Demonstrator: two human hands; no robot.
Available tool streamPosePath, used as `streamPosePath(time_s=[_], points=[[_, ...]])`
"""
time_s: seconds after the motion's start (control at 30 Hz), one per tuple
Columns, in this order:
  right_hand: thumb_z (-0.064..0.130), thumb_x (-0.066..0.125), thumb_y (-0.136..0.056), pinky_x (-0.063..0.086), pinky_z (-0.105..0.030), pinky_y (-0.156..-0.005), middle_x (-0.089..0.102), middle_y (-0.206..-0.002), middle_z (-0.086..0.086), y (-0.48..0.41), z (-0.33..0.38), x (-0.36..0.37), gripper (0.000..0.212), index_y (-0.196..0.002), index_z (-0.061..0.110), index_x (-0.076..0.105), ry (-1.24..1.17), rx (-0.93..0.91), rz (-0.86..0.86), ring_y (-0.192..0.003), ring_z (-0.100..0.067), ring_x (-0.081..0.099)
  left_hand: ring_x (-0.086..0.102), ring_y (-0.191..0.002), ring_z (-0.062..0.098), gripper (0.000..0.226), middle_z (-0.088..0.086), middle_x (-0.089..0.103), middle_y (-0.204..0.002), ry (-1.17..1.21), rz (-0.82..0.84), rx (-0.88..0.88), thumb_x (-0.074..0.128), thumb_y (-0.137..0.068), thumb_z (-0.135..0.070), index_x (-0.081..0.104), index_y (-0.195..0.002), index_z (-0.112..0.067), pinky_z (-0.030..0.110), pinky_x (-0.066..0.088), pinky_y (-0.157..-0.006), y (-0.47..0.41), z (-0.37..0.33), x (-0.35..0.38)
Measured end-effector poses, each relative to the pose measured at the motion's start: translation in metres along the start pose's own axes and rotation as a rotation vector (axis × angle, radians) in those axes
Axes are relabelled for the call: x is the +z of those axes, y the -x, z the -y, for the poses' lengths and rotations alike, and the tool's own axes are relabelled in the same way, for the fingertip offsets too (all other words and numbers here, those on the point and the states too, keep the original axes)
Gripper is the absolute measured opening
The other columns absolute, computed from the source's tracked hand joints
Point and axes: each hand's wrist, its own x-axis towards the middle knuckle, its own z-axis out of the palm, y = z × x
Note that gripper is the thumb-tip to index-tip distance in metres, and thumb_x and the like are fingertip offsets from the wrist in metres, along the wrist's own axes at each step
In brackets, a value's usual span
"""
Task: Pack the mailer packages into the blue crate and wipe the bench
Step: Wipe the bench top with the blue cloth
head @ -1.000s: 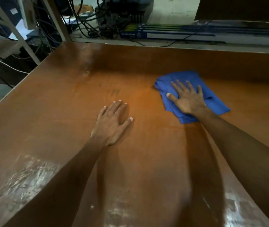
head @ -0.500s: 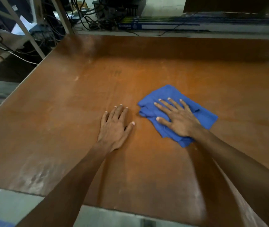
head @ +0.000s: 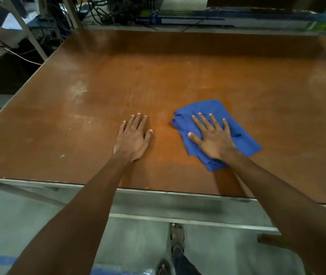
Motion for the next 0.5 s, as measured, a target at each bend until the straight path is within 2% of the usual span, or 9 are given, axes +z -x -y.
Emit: streamPosePath(time_s=[0.13, 0.17, 0.2, 0.27, 0.3, 0.33, 0.43, 0.5], points=[[0.072, 0.009, -0.094, -0.002, -0.046, -0.12, 0.005, -0.163, 0.019, 0.074, 0.034, 0.008, 0.066, -0.154, 0.045, 0.001, 0.053, -0.448, 0.014, -0.151, -0.012, -0.001, 0.02, -0.15, 0.021, 0.058, 0.006, 0.027, -0.161, 0.045, -0.039, -0.001, 0.035, -0.101, -0.048, 0.033, -0.152, -0.019, 0.042, 0.014, -0.122, 0.0, 0.001, 0.002], [0.072, 0.011, -0.094, -0.003, -0.045, -0.121, 0.003, -0.162, 0.021, 0.076, 0.028, 0.006, 0.065, -0.153, 0.046, 0.0, 0.051, -0.457, 0.021, -0.15, -0.01, -0.002, 0.02, -0.149, 0.022, 0.059, 0.007, 0.028, -0.16, 0.052, -0.041, 0.003, 0.037, -0.101, -0.048, 0.035, -0.151, -0.018, 0.041, 0.014, -0.122, 0.0, 0.001, 0.002], [0.072, 0.012, -0.094, -0.002, -0.046, -0.121, 0.003, -0.162, 0.021, 0.072, 0.018, 0.004, 0.065, -0.153, 0.047, -0.001, 0.04, -0.391, 0.016, -0.151, -0.011, -0.002, 0.021, -0.149, 0.022, 0.059, 0.007, 0.029, -0.16, 0.056, -0.038, 0.01, 0.038, -0.1, -0.049, 0.035, -0.151, -0.018, 0.04, 0.014, -0.122, -0.001, 0.002, 0.003], [0.072, 0.01, -0.093, 0.0, -0.05, -0.121, 0.001, -0.163, 0.02, 0.068, 0.005, 0.001, 0.066, -0.152, 0.047, -0.003, 0.019, -0.157, 0.008, -0.152, -0.014, -0.002, 0.021, -0.149, 0.021, 0.06, 0.007, 0.029, -0.16, 0.055, -0.019, 0.037, 0.04, -0.099, -0.049, 0.036, -0.151, -0.018, 0.039, 0.014, -0.122, -0.002, 0.002, 0.004], [0.072, 0.01, -0.093, -0.001, -0.052, -0.12, 0.0, -0.163, 0.019, 0.071, 0.005, 0.001, 0.066, -0.153, 0.046, -0.004, 0.026, -0.105, 0.005, -0.152, -0.016, -0.002, 0.021, -0.149, 0.02, 0.061, 0.006, 0.029, -0.16, 0.052, -0.012, 0.049, 0.04, -0.099, -0.05, 0.036, -0.151, -0.019, 0.038, 0.014, -0.122, -0.001, 0.001, 0.004], [0.072, 0.01, -0.093, -0.001, -0.052, -0.12, -0.001, -0.163, 0.019, 0.079, 0.01, 0.002, 0.067, -0.153, 0.045, -0.004, 0.038, -0.13, -0.007, -0.152, -0.016, -0.003, 0.02, -0.149, 0.02, 0.061, 0.005, 0.028, -0.161, 0.052, -0.005, 0.054, 0.039, -0.099, -0.05, 0.035, -0.151, -0.019, 0.038, 0.014, -0.122, -0.001, 0.001, 0.004], [0.07, 0.013, -0.096, -0.006, -0.046, -0.12, -0.004, -0.162, 0.022, 0.112, 0.014, 0.004, 0.064, -0.152, 0.047, -0.006, 0.062, -0.374, 0.024, -0.15, -0.01, -0.008, 0.016, -0.15, 0.018, 0.062, 0.004, 0.023, -0.162, 0.065, 0.01, 0.052, 0.038, -0.1, -0.052, 0.032, -0.153, -0.02, 0.037, 0.011, -0.123, 0.0, 0.001, 0.002], [0.072, 0.011, -0.095, -0.004, -0.045, -0.121, -0.004, -0.161, 0.024, 0.113, -0.01, -0.001, 0.063, -0.151, 0.049, -0.007, 0.053, -0.352, 0.044, -0.151, -0.009, -0.007, 0.014, -0.151, 0.017, 0.063, 0.003, 0.021, -0.163, 0.068, 0.017, 0.053, 0.036, -0.1, -0.053, 0.03, -0.153, -0.021, 0.037, 0.01, -0.123, 0.0, 0.001, 0.001]])
